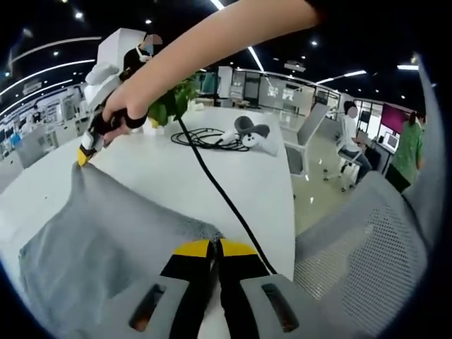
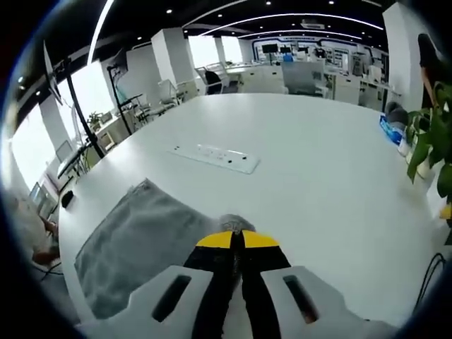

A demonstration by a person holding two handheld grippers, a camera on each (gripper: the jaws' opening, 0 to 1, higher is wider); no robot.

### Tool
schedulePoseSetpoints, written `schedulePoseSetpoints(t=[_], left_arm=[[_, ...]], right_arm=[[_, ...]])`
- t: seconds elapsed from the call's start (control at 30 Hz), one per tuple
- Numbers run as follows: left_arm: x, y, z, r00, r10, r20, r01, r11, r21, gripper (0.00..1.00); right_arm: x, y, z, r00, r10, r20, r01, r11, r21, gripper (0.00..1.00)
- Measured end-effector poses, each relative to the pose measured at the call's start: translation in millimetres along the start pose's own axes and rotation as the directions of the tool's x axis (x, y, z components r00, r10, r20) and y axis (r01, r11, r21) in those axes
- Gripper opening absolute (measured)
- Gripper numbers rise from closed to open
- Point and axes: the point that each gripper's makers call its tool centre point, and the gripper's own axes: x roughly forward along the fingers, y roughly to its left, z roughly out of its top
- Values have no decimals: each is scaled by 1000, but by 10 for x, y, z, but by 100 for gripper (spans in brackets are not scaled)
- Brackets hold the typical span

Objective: Fold the towel on the table until its edges align and the towel forms a compact rectangular stack.

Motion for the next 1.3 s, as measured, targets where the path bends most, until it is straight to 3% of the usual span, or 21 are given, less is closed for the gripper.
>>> schedulePoseSetpoints(t=[0.73,1.3], left_arm=[[-417,74,208,989,111,94,-103,991,-89,4],[-705,156,223,976,174,131,-153,976,-156,4]], right_arm=[[-64,302,341,999,25,34,-25,1000,0,0],[-57,602,572,997,59,43,-57,998,-38,0]])
